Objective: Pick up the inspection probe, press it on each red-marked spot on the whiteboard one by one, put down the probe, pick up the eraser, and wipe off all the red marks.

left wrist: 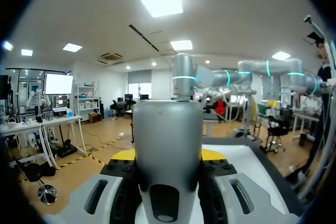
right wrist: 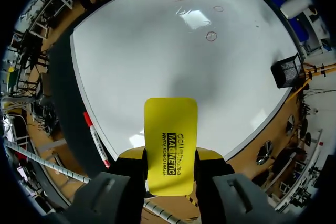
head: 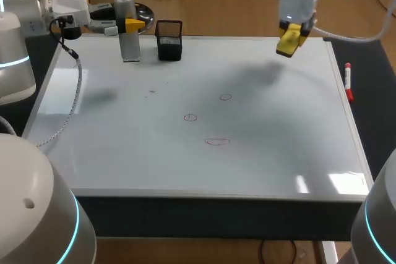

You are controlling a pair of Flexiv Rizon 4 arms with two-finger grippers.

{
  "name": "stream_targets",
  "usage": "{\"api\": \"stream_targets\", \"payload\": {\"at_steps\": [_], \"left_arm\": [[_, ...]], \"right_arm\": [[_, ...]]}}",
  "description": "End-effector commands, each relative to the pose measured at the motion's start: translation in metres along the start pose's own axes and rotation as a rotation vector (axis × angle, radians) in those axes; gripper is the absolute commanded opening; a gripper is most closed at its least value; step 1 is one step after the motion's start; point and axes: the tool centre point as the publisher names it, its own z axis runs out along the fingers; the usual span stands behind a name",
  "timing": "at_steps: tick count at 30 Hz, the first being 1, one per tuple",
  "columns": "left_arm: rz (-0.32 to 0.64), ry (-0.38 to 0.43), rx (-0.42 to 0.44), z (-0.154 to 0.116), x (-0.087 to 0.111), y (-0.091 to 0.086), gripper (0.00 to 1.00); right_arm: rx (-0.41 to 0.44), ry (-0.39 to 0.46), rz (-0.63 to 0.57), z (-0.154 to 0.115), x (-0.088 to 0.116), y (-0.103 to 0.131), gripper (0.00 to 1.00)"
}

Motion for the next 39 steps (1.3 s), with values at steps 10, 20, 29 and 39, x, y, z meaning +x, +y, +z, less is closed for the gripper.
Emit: {"api": "stream_targets", "payload": {"at_steps": [10, 20, 29, 39], "left_arm": [[0.002, -0.004, 0.000, 0.000, 0.001, -0.001, 0.00], [0.002, -0.004, 0.000, 0.000, 0.001, -0.001, 0.00], [0.002, -0.004, 0.000, 0.000, 0.001, -0.001, 0.00], [0.002, -0.004, 0.000, 0.000, 0.001, -0.001, 0.00]], "right_arm": [[-0.027, -0.024, 0.035, 0.013, 0.029, -0.006, 0.00], [-0.028, -0.038, 0.041, 0.010, 0.036, -0.005, 0.00], [-0.028, -0.038, 0.041, 0.010, 0.036, -0.005, 0.00], [-0.028, -0.038, 0.041, 0.010, 0.036, -0.005, 0.00]]}}
